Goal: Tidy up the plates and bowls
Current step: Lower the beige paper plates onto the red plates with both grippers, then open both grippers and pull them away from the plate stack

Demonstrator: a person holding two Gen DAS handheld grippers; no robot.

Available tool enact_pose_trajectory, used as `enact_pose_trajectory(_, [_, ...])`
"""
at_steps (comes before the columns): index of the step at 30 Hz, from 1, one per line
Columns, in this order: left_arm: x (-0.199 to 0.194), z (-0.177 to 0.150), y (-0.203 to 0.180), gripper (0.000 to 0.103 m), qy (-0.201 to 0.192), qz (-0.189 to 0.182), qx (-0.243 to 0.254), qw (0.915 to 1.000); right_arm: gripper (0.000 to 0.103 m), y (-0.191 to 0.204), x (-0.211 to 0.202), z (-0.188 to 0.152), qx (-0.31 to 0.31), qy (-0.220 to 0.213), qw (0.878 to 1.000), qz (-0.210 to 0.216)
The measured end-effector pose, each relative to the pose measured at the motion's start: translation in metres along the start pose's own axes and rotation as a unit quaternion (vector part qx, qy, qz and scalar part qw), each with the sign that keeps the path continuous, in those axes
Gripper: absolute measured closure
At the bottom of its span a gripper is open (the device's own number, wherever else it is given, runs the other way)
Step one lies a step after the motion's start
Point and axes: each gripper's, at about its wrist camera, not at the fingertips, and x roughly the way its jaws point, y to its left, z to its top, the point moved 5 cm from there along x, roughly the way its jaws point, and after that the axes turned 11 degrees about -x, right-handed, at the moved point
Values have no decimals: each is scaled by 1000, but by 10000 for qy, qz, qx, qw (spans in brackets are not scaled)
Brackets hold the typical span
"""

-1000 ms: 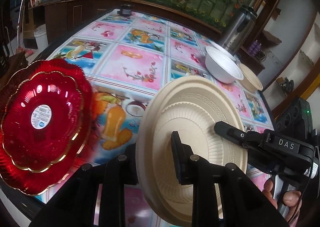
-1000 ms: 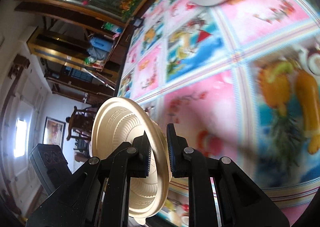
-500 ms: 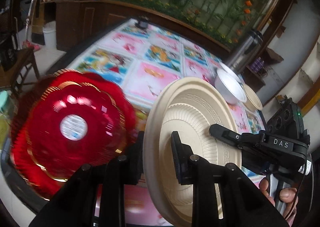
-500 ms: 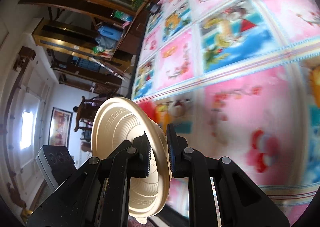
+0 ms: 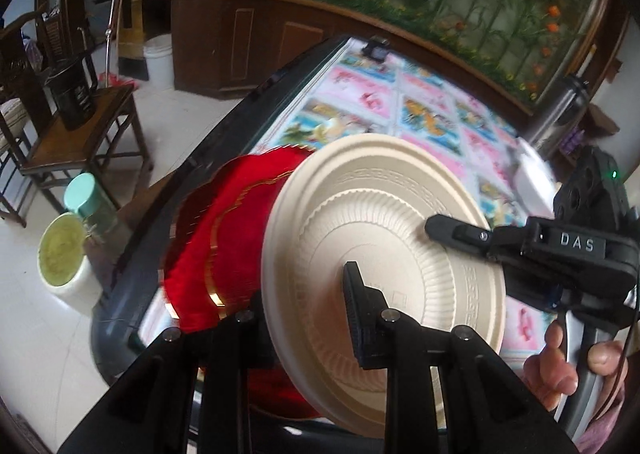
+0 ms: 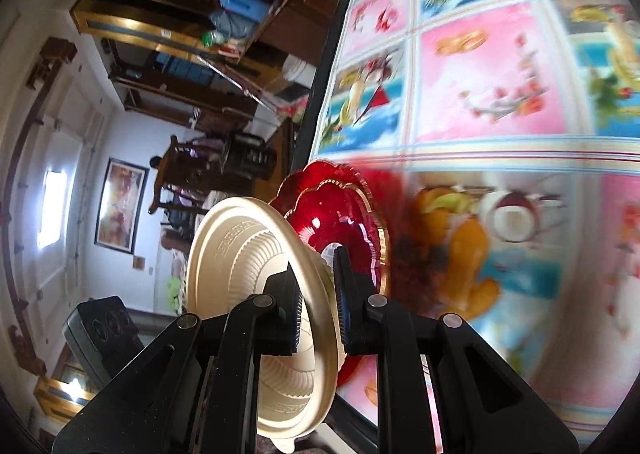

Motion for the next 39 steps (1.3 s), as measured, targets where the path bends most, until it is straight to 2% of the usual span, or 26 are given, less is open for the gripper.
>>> enact_pose_trajectory(4, [13, 4, 16, 77, 197, 216, -9, 9996, 88, 2, 23, 3, -88, 156, 9997, -165])
enact_pose_trajectory(8, [24, 5, 29, 77, 300, 466, -39, 9985, 88, 4, 34, 7, -323, 139, 9982, -487])
enact_pose_trajectory(13, [24, 5, 36, 77, 283, 482, -57, 9984, 88, 6, 40, 10, -625, 80, 9945, -835])
enact_pose_trajectory(22, [18, 9, 39, 76, 157, 535, -72, 9984, 88, 10, 43, 9, -954, 26, 9892, -1113])
enact_pose_trajectory(25, [9, 13, 41, 72, -5, 662, -63, 9978, 88, 17, 43, 9, -1331, -34, 9804, -1455])
enact_pose_trajectory(29, [-3, 16, 48, 59, -197, 696, -190, 9972, 88, 28, 41, 8, -1899, -104, 9648, -1815])
enact_pose_trajectory(30, [-4, 17, 50, 51, -228, 722, -222, 9969, 86, 31, 38, 9, -2069, -168, 9587, -1945])
enact_pose_trajectory(32, [-8, 18, 52, 45, -340, 784, -254, 9960, 77, 35, 30, 11, -2253, -310, 9518, -2059])
enact_pose_trajectory(34, [-12, 18, 53, 42, -429, 845, -288, 9951, 64, 35, 19, 13, -2264, -490, 9519, -2006])
enact_pose_trajectory(37, [-17, 18, 50, 41, -496, 752, -372, 9952, 63, 27, -1, 17, -2131, -768, 9561, -1858])
enact_pose_trajectory(39, [-20, 17, 43, 35, -563, 685, -341, 9955, 63, 21, -14, 18, -2034, -953, 9569, -1843])
